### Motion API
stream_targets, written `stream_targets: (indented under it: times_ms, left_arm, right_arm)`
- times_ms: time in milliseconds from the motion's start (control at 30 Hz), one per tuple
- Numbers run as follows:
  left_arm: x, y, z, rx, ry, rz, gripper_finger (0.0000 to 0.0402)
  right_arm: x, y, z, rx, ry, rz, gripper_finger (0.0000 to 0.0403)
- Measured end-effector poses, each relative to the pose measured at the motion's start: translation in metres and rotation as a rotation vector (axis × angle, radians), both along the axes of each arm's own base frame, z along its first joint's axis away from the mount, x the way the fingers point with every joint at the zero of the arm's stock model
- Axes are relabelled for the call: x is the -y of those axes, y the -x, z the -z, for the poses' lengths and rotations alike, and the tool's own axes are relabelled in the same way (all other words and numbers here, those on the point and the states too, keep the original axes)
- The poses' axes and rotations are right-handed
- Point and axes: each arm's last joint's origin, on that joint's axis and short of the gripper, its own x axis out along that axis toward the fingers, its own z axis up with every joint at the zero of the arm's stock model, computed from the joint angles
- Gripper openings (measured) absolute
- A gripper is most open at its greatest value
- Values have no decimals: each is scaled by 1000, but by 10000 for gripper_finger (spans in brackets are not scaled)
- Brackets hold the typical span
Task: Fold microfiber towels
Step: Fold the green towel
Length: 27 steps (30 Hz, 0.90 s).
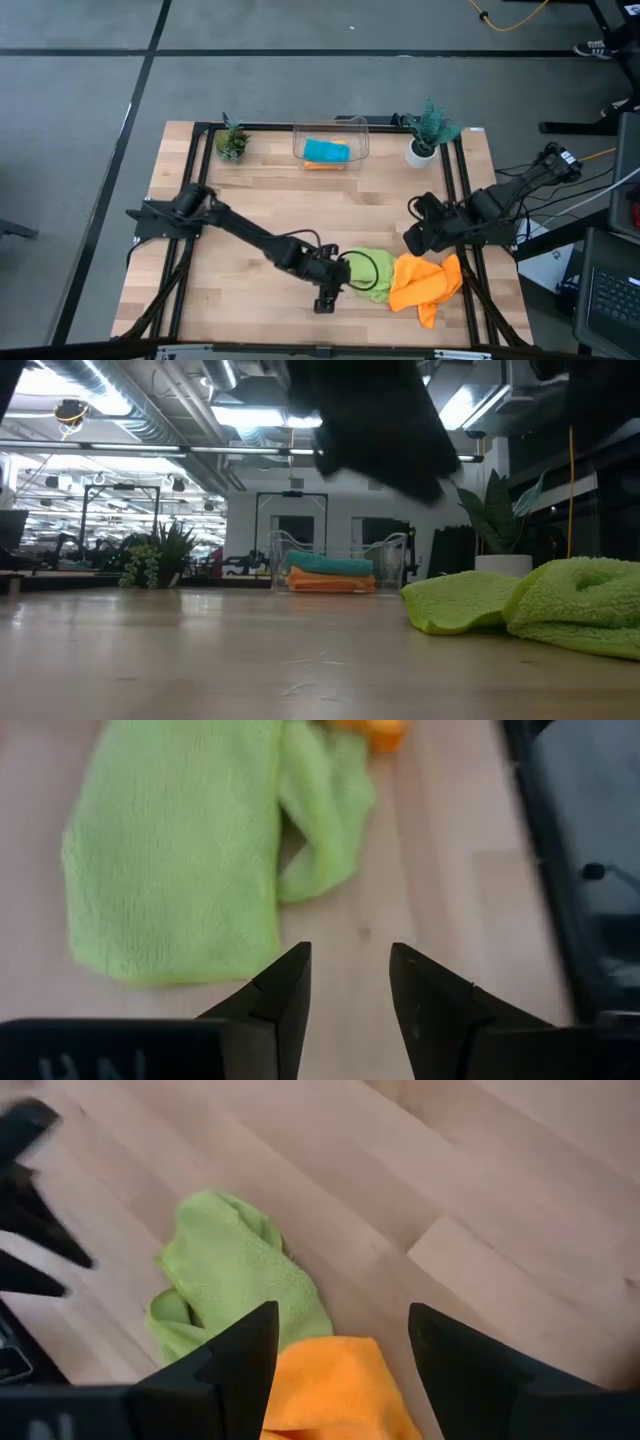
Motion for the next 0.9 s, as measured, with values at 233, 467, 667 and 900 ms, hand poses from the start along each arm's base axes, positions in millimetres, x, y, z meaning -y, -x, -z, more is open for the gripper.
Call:
stream_targets:
  times_ms: [233,467,667,900]
  left_arm:
    - [-14,-12,40,-100,20,-20,131]
    - [-24,-19,42,-67,18,-47,131]
    - [-25,-26,37,17,19,-55,144]
    - [-30,-25,37,58,-141,-213,230]
  right_arm:
    - [-4,1,3,10,-11,-4,226]
    - [-4,0,3,14,-13,-5,226]
    - [-4,0,3,14,-13,-5,226]
    - [-4,0,3,13,-12,-6,226]
